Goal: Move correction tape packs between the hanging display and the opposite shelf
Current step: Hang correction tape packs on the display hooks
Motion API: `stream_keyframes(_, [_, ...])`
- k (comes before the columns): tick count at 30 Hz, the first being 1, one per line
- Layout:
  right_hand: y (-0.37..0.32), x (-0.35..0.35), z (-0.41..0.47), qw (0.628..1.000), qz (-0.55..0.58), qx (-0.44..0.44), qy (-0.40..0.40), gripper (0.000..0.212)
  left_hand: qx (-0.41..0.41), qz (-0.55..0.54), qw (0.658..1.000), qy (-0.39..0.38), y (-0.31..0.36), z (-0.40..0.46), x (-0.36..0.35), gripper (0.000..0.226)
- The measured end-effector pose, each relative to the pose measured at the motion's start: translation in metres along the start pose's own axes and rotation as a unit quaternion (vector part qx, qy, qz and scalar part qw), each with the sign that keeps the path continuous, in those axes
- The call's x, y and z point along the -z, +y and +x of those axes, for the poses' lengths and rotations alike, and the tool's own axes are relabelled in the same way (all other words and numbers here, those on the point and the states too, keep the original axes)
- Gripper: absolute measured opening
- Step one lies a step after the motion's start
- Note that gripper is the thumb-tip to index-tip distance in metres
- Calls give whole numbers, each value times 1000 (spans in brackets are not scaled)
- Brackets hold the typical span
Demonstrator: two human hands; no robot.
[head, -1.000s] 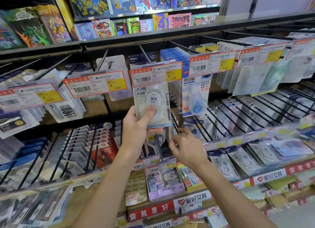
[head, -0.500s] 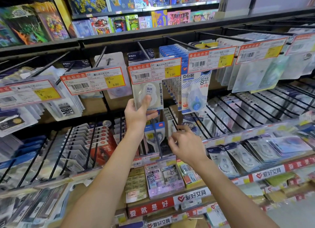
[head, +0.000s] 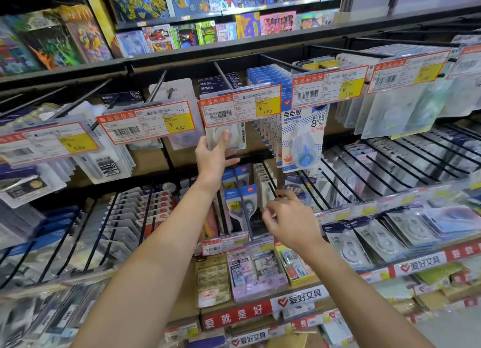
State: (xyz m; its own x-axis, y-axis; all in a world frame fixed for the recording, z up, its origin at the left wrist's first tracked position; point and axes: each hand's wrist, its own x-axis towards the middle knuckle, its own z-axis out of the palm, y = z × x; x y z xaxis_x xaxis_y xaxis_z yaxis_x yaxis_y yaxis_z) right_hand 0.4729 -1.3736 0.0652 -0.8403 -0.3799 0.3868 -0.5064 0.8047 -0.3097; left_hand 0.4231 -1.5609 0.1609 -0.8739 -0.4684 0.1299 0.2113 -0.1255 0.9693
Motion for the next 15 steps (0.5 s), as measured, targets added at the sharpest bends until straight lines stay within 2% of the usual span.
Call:
stream_keyframes(3, [1, 0, 0, 1000, -2, 0, 2, 49, 26, 1, 1000, 3, -1, 11, -1, 42])
stream_keyframes(6, [1, 1, 0, 1000, -2, -3, -8, 44, 48, -8, 999, 4, -2, 21, -2, 48])
stream_keyframes(15, [-1, 6, 1, 999, 0, -13, -31, 36, 43, -11, 999, 3, -9, 32, -10, 51])
